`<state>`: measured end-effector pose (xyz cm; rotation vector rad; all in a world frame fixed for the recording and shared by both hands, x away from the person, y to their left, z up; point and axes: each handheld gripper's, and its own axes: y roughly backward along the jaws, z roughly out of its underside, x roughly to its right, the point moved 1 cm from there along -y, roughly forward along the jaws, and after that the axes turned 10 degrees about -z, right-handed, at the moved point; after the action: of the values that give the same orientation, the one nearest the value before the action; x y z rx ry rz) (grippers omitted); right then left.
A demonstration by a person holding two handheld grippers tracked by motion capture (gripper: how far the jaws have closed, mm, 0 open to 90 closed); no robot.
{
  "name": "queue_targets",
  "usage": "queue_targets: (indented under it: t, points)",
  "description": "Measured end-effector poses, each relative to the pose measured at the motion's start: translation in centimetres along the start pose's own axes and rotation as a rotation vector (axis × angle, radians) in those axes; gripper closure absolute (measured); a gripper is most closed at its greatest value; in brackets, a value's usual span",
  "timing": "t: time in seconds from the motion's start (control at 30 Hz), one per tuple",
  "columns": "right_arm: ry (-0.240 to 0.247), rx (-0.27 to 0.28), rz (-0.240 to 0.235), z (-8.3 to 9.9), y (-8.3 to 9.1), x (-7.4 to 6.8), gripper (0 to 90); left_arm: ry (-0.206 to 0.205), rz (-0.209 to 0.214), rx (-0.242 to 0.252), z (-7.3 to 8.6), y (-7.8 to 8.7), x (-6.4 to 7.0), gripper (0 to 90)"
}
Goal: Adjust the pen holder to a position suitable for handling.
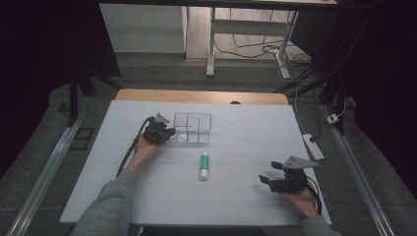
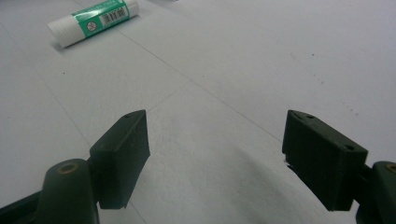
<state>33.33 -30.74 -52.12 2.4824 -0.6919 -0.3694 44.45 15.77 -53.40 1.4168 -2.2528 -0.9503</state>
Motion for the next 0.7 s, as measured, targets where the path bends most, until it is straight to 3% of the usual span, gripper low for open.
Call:
queue_targets:
  t: [0.7]
  points:
    - [0.000,0.001,0.002,0.0,0.0,0.0,21.9,-0.046,0.033,-0.002,-1.1,-0.7,2.0,89.1]
